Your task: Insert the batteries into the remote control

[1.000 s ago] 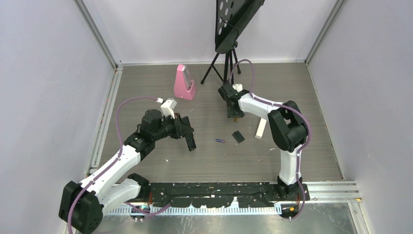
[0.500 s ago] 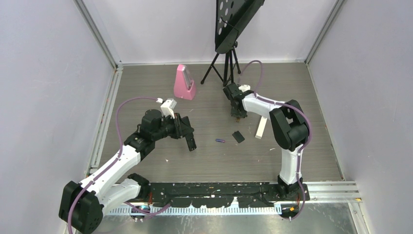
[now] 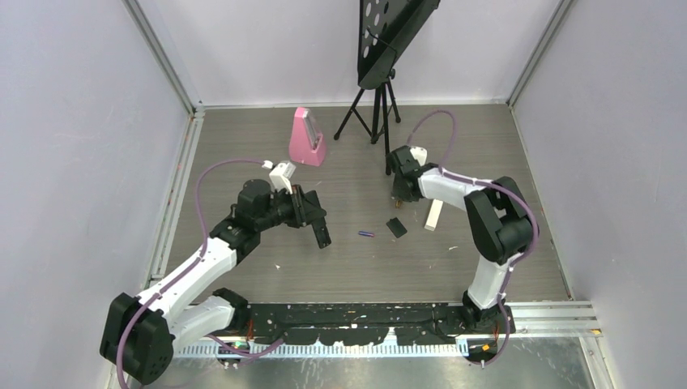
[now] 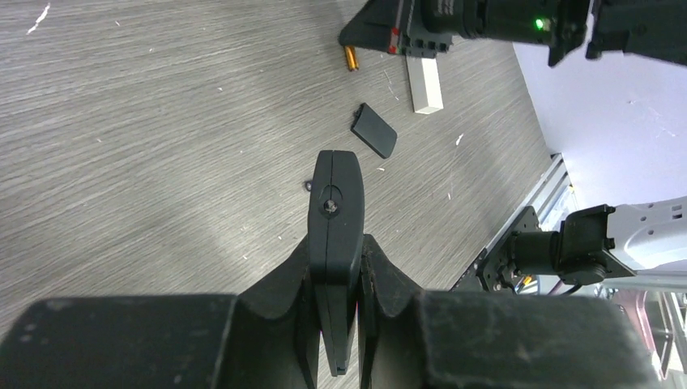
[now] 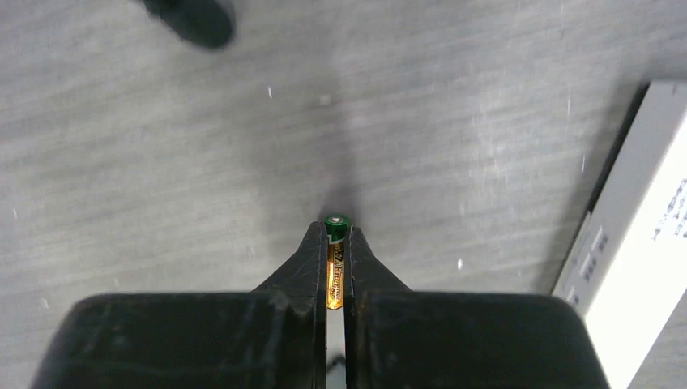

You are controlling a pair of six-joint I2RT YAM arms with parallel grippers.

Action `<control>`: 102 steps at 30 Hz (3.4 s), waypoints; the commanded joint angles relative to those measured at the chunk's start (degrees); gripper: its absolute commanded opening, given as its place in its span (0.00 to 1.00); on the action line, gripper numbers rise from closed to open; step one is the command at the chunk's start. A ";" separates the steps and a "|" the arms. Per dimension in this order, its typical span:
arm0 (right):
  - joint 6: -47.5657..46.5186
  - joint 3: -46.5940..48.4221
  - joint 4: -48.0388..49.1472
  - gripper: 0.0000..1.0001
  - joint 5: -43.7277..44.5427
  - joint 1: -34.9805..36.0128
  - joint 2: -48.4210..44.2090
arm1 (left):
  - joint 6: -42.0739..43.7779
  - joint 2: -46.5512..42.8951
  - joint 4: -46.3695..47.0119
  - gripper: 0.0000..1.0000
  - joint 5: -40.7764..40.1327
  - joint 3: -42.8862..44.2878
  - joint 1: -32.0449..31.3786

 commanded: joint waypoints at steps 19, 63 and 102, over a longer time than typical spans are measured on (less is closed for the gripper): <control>-7.20 -15.37 25.27 0.01 0.30 28.12 -41.14 | -18.69 6.41 26.30 0.00 11.14 3.42 0.24; -9.65 -17.63 21.76 0.01 -5.33 33.02 -46.27 | -35.62 7.07 36.11 0.00 11.10 4.76 1.45; -18.12 -25.19 19.07 0.08 -10.56 33.55 -43.29 | -41.88 6.22 34.79 0.00 12.98 8.68 2.68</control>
